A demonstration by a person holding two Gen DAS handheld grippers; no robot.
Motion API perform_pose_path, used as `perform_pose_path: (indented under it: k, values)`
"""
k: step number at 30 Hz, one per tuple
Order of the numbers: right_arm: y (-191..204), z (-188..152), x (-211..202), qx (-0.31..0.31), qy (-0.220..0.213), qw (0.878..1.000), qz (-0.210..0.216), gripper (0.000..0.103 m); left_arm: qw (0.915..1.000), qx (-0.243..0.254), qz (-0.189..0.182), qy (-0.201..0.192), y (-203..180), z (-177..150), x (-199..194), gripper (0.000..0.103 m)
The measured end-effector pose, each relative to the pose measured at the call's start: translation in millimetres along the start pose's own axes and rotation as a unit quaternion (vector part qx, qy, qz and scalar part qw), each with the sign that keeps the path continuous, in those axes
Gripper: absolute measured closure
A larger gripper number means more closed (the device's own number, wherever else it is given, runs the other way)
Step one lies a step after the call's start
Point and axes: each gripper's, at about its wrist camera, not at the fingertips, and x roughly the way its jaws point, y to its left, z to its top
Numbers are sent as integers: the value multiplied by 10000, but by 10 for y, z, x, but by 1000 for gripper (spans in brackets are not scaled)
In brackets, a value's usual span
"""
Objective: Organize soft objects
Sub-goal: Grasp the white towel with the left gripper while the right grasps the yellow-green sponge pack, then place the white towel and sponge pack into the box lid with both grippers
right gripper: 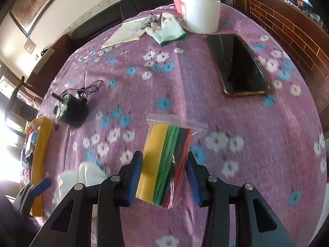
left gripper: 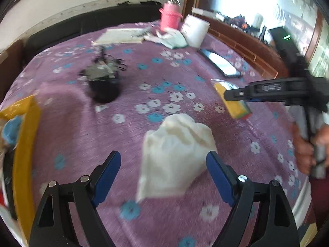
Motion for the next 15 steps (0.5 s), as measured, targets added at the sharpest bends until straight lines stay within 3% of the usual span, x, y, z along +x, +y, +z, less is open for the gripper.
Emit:
perform_pose_path:
  k: [5, 6, 7, 8, 9, 10, 15]
  values:
    - [-26, -91, -66, -69, -118, 9999, -1, 58, 9991, 311, -17, 282, -275, 96, 321, 20]
    - [-23, -89, -58, -72, -123, 9999, 12, 58, 9990, 348, 12, 289, -316, 92, 338, 31]
    - [-29, -103, -63, -73, -124, 9999, 34, 58, 9988, 389, 23, 301, -351, 82, 347, 58]
    - [-31, -111, -62, -78, -125, 9999, 54, 58, 9985, 470, 144, 241, -379, 76, 323, 68]
    - [-33, -124, -66, -89, -132, 9999, 59, 58, 9986, 464, 77, 258, -378, 73, 297, 87]
    - [-30, -136, -71, -113, -142, 9998, 49, 58, 9991, 341, -84, 252, -337, 69, 246, 88]
    - [38, -186, -123, -256, -208, 9994, 72, 58, 9995, -80, -220, -231, -116, 2, -192, 88]
